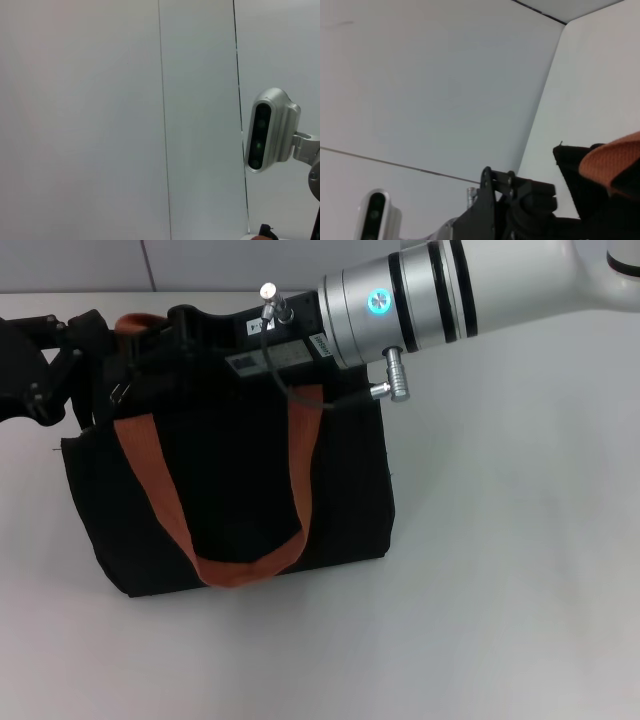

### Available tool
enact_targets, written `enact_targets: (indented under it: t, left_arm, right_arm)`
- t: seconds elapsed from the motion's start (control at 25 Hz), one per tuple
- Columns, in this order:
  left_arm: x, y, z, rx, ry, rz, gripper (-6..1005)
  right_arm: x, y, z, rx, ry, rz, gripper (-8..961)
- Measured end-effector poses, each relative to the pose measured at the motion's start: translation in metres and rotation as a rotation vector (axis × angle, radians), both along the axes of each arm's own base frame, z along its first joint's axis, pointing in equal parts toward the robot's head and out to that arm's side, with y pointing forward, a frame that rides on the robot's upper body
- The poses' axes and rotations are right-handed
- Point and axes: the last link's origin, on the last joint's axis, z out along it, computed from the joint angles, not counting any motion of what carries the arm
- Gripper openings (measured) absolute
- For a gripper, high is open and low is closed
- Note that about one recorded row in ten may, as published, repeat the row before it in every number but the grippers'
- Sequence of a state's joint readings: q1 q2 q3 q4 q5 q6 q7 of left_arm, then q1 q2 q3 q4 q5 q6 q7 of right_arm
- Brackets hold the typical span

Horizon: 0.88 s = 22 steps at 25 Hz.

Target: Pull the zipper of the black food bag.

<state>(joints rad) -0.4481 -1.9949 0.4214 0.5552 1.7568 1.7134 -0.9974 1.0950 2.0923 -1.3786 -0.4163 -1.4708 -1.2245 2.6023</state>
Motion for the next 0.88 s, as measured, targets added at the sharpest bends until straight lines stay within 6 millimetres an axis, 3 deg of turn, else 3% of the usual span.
enact_targets:
  t: [0.88]
  left_arm:
    - [0.013, 0.0, -0.005, -0.038, -0.023, -0.053, 26]
  right_arm:
    - [0.007, 0.004, -0.004, 0.04, -0.034, -0.015, 368]
